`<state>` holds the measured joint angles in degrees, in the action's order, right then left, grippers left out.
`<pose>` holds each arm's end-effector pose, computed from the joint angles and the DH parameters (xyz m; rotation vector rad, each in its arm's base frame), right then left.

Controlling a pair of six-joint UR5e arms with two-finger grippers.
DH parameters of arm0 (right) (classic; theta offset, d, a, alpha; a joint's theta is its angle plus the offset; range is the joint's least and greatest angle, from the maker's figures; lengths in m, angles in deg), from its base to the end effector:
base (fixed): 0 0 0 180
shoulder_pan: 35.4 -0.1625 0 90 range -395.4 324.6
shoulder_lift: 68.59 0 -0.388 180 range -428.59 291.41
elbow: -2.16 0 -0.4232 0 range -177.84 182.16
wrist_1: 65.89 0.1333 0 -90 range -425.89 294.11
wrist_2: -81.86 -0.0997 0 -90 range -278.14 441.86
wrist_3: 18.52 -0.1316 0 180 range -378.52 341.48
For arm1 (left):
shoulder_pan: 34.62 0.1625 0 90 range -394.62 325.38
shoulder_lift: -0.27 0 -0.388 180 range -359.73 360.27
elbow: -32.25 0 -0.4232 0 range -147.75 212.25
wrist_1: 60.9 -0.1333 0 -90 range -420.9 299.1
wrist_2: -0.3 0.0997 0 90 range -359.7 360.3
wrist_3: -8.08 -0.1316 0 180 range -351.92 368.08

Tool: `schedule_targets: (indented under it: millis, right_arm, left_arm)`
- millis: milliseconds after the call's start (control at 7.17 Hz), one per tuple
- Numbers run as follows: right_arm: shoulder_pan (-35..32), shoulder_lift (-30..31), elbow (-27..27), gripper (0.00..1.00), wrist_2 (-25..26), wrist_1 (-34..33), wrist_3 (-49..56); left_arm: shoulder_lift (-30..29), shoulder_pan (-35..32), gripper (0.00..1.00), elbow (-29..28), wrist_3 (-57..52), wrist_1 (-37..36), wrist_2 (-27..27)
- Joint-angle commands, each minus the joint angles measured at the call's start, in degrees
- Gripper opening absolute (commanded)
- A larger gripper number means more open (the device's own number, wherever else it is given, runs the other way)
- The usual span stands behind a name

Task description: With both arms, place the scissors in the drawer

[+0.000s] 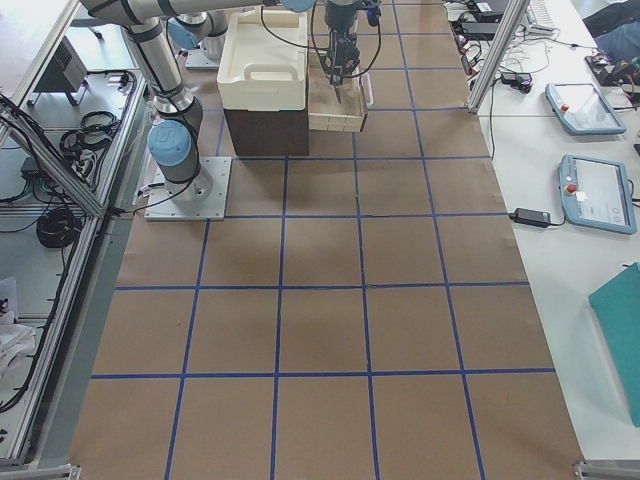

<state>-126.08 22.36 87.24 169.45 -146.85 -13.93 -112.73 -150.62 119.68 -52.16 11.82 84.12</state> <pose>0.1448 -0.5051 0.4569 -0.1406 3.0934 0.0834 -0.4133 -0.5111 0.2358 -2.0625 -2.2090 -0.0314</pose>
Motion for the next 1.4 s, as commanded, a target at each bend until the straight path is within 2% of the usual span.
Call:
schedule_targets:
  millis: [0, 419, 558, 698, 1256]
  right_arm:
    - [0.1, 0.0, 0.0, 1.0, -0.1, -0.2, 0.1]
    - [0.1, 0.0, 0.0, 1.0, 0.0, -0.3, 0.6]
    - [0.1, 0.1, 0.0, 1.0, 0.0, -0.3, 0.5]
    - [0.1, 0.3, 0.0, 1.0, 0.1, -0.3, 0.7]
    - [0.1, 0.3, 0.0, 1.0, 0.2, -0.2, 0.8]
  left_arm:
    - [-0.2, -0.5, 0.0, 1.8, 0.0, -0.5, 0.0]
    - [0.2, -0.6, 0.0, 3.4, 0.0, -2.0, 0.0]
    - [-0.2, -0.6, 0.64, 3.4, 0.1, -3.1, -0.1]
    - [-0.2, -0.6, 1.0, 3.5, 0.3, -3.1, 0.0]
    - [6.3, 0.2, 1.0, 2.2, 1.2, -0.5, 0.2]
